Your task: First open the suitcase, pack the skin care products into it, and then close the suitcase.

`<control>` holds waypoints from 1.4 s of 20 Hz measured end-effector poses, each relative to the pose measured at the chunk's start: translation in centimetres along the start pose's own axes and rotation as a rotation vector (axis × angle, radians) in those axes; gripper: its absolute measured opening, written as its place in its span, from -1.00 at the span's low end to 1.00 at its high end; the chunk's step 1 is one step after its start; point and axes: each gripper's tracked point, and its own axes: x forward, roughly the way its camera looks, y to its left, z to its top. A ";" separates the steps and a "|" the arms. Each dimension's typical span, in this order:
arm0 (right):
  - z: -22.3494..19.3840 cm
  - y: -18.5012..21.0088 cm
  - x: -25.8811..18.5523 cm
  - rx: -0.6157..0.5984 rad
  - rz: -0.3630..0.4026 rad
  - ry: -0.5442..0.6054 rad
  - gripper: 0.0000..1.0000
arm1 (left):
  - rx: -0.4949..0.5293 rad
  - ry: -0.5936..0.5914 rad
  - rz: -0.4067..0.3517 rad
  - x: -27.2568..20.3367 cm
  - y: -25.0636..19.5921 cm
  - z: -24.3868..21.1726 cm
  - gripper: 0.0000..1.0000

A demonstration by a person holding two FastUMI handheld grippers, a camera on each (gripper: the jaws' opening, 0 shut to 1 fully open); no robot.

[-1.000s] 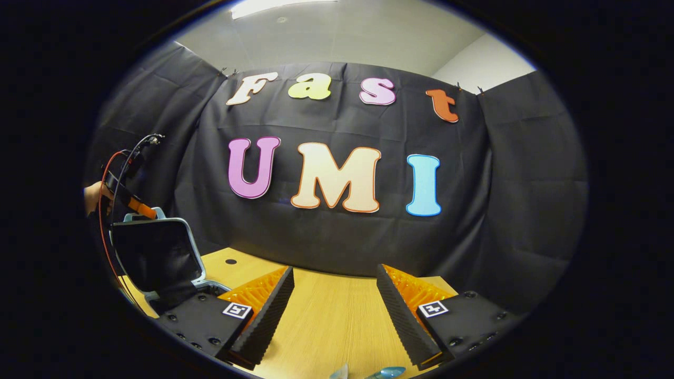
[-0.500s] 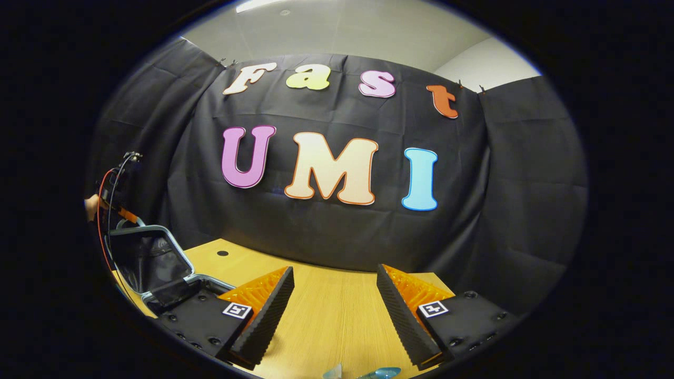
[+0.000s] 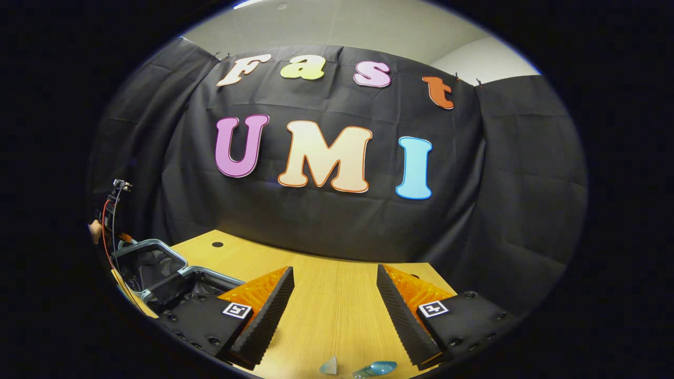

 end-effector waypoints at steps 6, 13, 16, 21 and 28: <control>1.2 -1.3 0.0 0.000 0.011 -0.046 0.97 | 0.000 -0.361 0.080 -8.6 -0.2 8.3 0.80; 2.1 -4.9 -1.0 0.002 0.011 -0.108 0.97 | -0.017 -0.584 -0.048 -21.0 -9.8 13.9 0.84; 2.3 -7.0 -1.7 0.030 0.009 -0.123 0.97 | 0.025 -0.649 -0.110 -26.1 -15.0 14.7 0.90; 2.4 -10.3 -2.8 0.066 -0.010 -0.155 0.97 | 0.061 -0.704 -0.252 -30.8 -23.9 14.5 0.94; 1.8 -13.9 -4.4 0.085 -0.017 -0.173 0.96 | 0.121 -0.639 -0.387 -34.4 -34.1 9.7 0.91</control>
